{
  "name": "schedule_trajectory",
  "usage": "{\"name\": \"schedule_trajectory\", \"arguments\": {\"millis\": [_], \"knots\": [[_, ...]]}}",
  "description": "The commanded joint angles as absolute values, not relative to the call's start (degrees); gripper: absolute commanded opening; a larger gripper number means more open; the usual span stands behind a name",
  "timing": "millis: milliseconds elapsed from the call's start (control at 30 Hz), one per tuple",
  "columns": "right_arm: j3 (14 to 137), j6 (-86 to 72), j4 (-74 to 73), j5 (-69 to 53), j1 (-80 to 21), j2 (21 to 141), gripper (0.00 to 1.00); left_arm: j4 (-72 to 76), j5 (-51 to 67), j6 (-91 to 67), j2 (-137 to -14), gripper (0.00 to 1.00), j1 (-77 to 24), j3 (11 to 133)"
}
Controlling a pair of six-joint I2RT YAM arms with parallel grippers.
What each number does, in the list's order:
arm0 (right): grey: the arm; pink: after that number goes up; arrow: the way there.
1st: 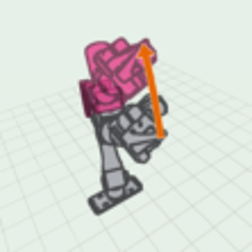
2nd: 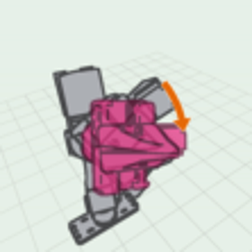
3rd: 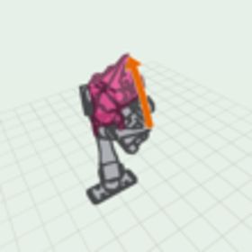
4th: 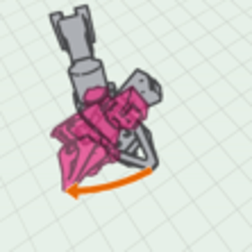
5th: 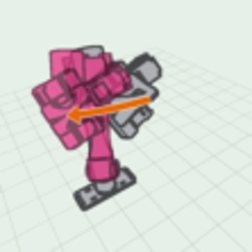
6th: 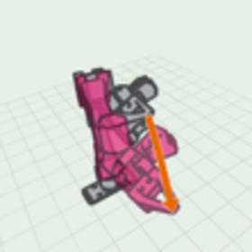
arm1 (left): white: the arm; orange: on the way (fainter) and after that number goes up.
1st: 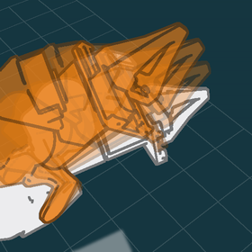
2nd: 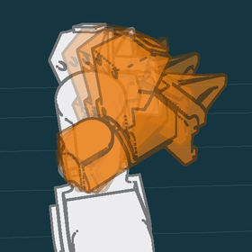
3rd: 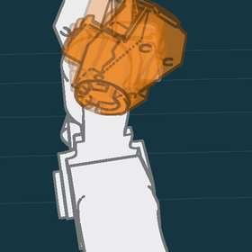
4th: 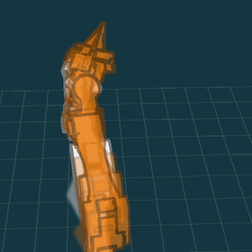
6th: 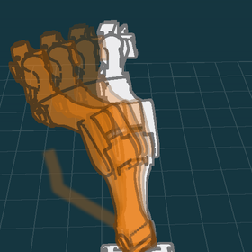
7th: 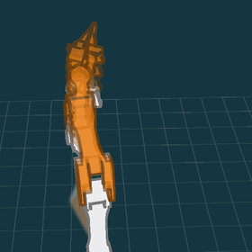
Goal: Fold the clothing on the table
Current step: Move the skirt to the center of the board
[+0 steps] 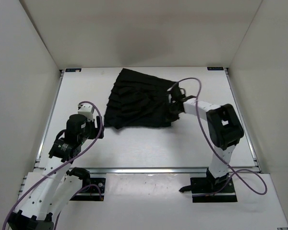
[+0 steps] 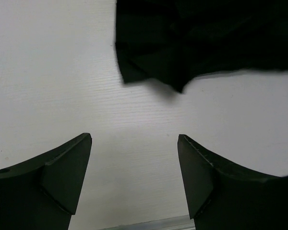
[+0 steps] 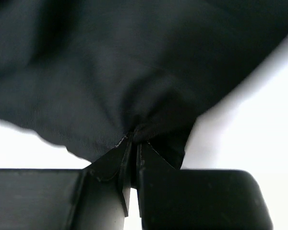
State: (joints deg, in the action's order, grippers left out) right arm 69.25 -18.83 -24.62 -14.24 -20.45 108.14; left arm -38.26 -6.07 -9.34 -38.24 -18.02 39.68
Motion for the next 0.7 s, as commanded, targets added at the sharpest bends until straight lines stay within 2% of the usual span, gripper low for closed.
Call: {"name": "schedule_trajectory", "arguments": {"millis": [0,67,133,200,300,400,467,533,667], "knots": [[66.4,-26.5,-16.9,-26.2,-36.1,104.9,0.0,-36.8,-7.7,-10.0,-36.8,0.8,-16.3,38.7],[67.2,-28.9,-11.0,-33.3,-42.5,105.2,0.0,-36.8,-8.8,-9.9,-36.7,0.77,-15.6,38.6],[70.7,-28.6,-9.2,-34.9,-48.1,106.0,0.0,-38.1,-9.3,-11.9,-36.1,0.76,-15.6,39.8],[71.7,-26.8,-10.3,-34.4,-48.9,105.7,0.33,-39.6,-7.1,-12.7,-35.9,0.77,-14.8,41.1],[68.6,-25.6,-10.3,-30.7,-46.1,100.6,0.6,-42.0,-4.1,-15.4,-36.9,0.77,-14.5,42.7],[64.7,-23.4,-12.7,-25.5,-40.4,94.2,0.61,-46.0,-2.5,-18.8,-40.9,0.74,-17.2,45.6],[62.7,-20.6,-15.5,-24.3,-36.6,91.9,0.61,-47.6,4.3,-20.2,-43.2,0.7,-16.5,45.6],[61.1,-16.6,-21.2,-21.5,-33.5,90.3,0.61,-48.0,9.5,-23.1,-44.5,0.69,-15.7,42.6],[55.3,-14.4,-24.5,-18.6,-31.6,86.7,0.65,-44.7,10.1,-30.0,-42.5,0.67,-18.8,35.5]]}}
